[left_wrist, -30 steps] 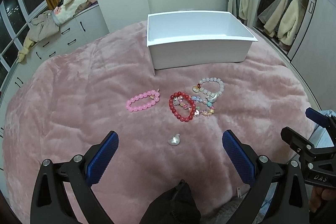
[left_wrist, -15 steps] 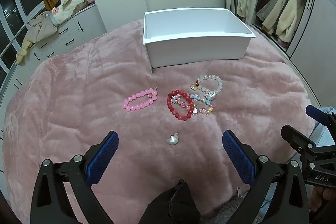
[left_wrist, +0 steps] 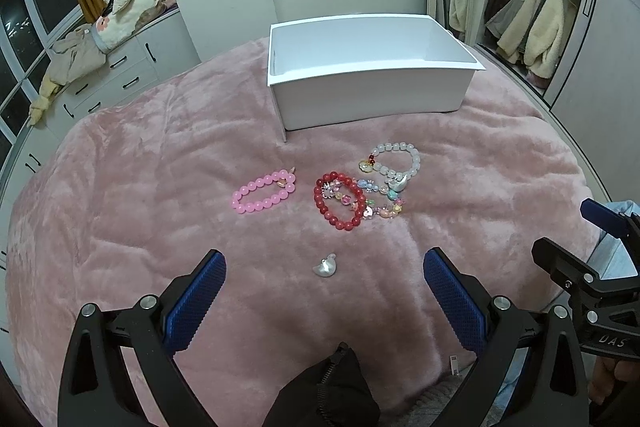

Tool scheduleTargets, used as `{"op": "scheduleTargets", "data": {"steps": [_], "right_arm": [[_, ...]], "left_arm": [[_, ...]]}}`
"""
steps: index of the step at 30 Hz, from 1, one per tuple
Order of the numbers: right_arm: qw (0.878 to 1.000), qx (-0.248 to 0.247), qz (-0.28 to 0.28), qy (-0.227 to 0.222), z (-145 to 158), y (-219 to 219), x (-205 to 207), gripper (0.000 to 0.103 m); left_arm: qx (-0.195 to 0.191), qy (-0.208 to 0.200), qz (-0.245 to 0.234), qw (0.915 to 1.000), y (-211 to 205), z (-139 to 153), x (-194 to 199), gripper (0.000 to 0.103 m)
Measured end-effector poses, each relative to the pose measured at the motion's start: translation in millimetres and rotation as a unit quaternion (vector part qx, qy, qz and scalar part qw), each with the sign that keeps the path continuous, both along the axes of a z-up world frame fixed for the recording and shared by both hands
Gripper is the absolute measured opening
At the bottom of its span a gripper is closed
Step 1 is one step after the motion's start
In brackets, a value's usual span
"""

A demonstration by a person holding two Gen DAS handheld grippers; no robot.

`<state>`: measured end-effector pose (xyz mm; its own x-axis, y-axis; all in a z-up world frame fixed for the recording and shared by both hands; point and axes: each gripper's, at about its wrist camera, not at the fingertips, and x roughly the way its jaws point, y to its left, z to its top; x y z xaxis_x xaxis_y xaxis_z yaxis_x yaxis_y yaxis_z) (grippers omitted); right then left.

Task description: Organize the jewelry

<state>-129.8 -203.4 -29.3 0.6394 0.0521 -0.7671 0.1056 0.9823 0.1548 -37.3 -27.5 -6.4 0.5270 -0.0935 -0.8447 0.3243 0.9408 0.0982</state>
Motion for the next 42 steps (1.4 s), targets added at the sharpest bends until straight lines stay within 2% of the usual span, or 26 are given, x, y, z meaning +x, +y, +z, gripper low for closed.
{"op": "scheduleTargets", "data": {"steps": [16, 28, 34, 36, 42], "right_arm": [[1.000, 0.000, -0.003, 0.010, -4, 1, 5, 0.098], [0.999, 0.011, -0.005, 0.033, -23, -7, 26, 0.098], [0.999, 0.023, 0.014, 0.042, -38, -7, 50, 0.094], [0.998, 0.030, 0.021, 0.052, -46, -7, 61, 0.088], [0.995, 0.060, 0.046, 0.057, -68, -7, 103, 0.082]], "left_arm": [[-0.002, 0.003, -0.005, 1.0000, -3, -4, 8, 0.100], [-0.010, 0.021, -0.007, 0.9997, -7, -32, 36, 0.100], [-0.014, 0.025, -0.002, 0.9996, 0, -51, 62, 0.100], [-0.012, 0.033, 0.000, 0.9994, 3, -58, 71, 0.100], [-0.019, 0.040, -0.005, 0.9990, 16, -83, 100, 0.100]]}}
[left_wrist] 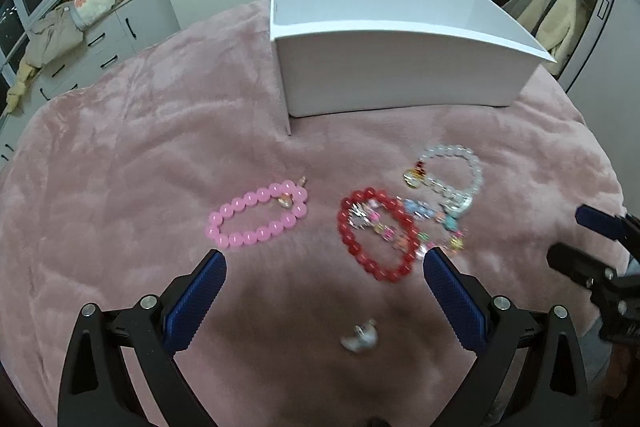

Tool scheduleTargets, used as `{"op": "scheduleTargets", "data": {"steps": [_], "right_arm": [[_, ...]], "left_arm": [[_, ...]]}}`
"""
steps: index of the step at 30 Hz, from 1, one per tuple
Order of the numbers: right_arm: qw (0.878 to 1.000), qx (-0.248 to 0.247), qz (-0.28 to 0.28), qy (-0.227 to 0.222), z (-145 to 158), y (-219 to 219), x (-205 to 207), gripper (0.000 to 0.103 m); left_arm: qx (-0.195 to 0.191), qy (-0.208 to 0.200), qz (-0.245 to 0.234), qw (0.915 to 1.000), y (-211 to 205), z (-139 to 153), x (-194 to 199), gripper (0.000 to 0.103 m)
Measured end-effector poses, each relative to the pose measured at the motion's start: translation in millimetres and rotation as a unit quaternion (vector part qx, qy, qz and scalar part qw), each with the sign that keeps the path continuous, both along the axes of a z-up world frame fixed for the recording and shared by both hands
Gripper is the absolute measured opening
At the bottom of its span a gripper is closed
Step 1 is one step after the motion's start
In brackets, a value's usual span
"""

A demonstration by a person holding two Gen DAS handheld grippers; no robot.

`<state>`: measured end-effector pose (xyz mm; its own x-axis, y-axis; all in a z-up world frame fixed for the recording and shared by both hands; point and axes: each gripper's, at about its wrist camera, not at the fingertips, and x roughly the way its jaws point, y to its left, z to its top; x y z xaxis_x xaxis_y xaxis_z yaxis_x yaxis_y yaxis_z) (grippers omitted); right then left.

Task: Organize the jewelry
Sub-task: 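Grasp the pink bead bracelet with the left tool while the right tool grasps the white bead bracelet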

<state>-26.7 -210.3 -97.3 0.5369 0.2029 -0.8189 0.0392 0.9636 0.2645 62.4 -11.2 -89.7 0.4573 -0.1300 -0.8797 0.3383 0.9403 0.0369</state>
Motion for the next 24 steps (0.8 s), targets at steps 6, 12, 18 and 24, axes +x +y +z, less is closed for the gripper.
{"op": "scheduleTargets", "data": {"steps": [6, 12, 18, 24], "right_arm": [[1.000, 0.023, 0.018, -0.002, -24, 1, 53, 0.065], [0.999, 0.030, 0.030, 0.016, -47, 6, 94, 0.063], [0.999, -0.008, 0.033, 0.005, -54, 11, 107, 0.038], [0.999, 0.019, 0.032, -0.001, -53, -7, 97, 0.011]], "left_arm": [[-0.008, 0.004, 0.005, 0.9999, 22, -30, 29, 0.094], [-0.001, 0.025, 0.022, 0.9995, 32, -56, 52, 0.081], [0.015, 0.019, 0.017, 0.9996, 22, -60, 60, 0.067], [0.013, 0.034, 0.011, 0.9993, 22, -60, 57, 0.028]]}}
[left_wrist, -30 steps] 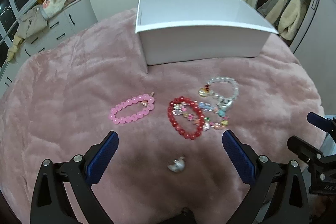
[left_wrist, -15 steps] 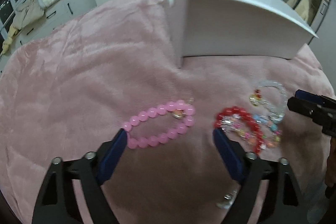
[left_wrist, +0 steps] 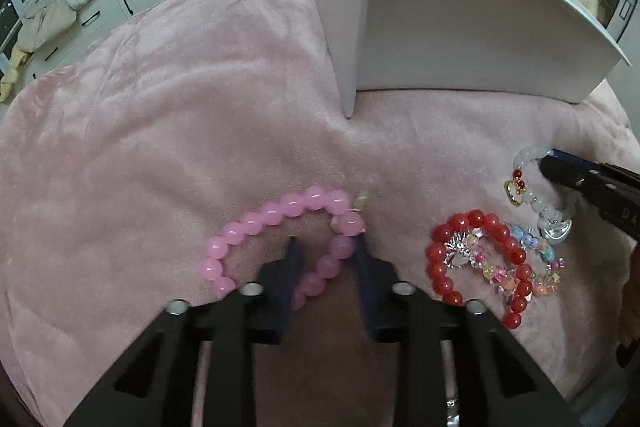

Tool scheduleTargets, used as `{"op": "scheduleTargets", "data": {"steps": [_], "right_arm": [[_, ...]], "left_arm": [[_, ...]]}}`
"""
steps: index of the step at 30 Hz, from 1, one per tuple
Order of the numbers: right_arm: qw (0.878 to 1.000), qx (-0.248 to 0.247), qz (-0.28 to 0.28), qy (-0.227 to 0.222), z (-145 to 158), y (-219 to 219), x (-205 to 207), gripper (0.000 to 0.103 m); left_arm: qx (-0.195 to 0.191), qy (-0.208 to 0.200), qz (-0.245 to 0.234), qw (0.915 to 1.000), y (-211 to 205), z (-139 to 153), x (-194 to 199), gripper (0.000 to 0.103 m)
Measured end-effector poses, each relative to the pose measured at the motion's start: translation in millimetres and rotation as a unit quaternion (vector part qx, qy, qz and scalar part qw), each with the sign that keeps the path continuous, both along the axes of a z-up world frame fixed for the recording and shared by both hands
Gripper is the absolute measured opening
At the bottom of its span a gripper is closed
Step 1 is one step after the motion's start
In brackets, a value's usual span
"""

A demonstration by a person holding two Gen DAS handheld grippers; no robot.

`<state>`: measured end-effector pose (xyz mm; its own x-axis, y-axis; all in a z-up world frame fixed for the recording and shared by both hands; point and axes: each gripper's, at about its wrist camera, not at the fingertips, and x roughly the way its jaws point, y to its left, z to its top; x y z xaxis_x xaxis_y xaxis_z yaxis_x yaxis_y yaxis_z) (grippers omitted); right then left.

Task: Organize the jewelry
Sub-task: 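Grasp the pink bead bracelet with the left tool while the right tool grasps the white bead bracelet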

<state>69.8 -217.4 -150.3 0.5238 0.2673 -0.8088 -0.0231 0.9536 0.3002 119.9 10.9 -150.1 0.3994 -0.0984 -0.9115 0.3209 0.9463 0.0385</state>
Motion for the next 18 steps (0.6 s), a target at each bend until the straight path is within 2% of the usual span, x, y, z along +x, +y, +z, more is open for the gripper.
{"op": "scheduleTargets", "data": {"steps": [2, 10, 18], "right_arm": [[1.000, 0.003, 0.003, -0.004, 2, -2, -5, 0.011], [0.998, 0.054, 0.004, -0.044, 27, -11, -25, 0.010], [0.995, 0.055, -0.008, -0.084, 61, -23, -46, 0.011]], "left_arm": [[0.002, -0.001, -0.004, 1.0000, -3, 2, -3, 0.018], [-0.009, -0.008, 0.006, 0.9999, -3, 21, -18, 0.017], [-0.030, -0.020, 0.005, 0.9993, -14, 51, -31, 0.017]]}}
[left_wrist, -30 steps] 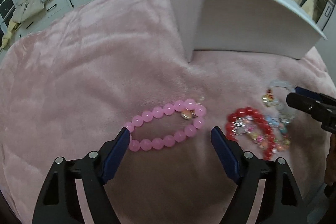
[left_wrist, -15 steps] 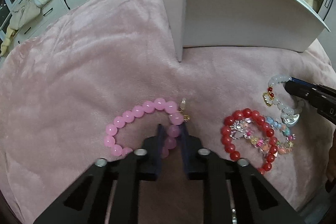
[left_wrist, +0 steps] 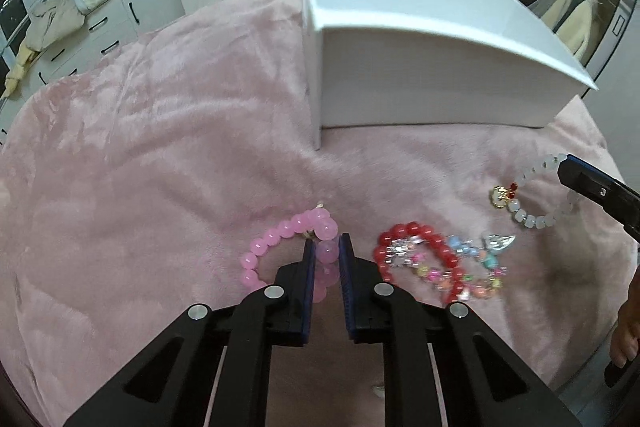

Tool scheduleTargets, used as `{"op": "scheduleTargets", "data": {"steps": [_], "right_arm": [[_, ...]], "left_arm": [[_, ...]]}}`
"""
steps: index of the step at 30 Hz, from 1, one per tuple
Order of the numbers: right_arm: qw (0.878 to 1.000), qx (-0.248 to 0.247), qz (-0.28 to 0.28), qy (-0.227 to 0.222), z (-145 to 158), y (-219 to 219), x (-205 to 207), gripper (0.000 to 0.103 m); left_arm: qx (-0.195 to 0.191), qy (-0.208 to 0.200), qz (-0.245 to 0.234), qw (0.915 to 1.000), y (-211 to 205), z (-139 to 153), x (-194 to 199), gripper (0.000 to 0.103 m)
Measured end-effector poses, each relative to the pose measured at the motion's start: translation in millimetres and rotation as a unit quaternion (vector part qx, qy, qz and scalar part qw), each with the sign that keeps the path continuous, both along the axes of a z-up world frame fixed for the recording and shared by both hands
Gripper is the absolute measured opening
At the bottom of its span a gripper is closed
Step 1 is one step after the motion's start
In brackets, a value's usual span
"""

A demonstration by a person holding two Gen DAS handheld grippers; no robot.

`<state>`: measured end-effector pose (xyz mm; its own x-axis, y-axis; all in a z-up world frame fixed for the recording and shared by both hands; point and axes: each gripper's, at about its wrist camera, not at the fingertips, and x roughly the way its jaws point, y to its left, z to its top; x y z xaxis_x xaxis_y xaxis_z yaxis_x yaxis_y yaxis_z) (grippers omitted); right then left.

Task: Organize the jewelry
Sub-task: 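Grasp the pink bead bracelet with the left tool while the right tool grasps the white bead bracelet, then carry both bracelets into the white bin and open both tools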

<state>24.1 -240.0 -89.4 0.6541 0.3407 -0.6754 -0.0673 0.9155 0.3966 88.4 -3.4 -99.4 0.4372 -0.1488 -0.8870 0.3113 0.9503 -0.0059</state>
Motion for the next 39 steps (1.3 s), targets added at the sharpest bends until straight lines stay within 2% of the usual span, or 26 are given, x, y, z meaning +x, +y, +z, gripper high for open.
{"op": "scheduleTargets", "data": {"steps": [15, 23, 28, 34, 39], "right_arm": [[0.998, -0.003, -0.039, -0.055, 47, -30, -51, 0.010], [0.996, 0.004, -0.031, -0.086, 76, -31, -63, 0.010], [0.993, 0.037, -0.028, -0.109, 93, -47, -78, 0.011], [0.991, 0.040, -0.038, -0.119, 110, -60, -82, 0.011], [0.990, 0.036, -0.049, -0.128, 121, -70, -75, 0.011]], "left_arm": [[-0.014, -0.019, -0.037, 0.9990, -45, 48, -24, 0.017], [-0.033, -0.045, -0.064, 0.9964, -68, 83, -33, 0.017], [-0.037, -0.065, -0.079, 0.9941, -84, 102, -33, 0.017], [-0.043, -0.088, -0.089, 0.9913, -104, 125, -25, 0.017], [-0.047, -0.101, -0.093, 0.9895, -116, 132, -12, 0.017]]}}
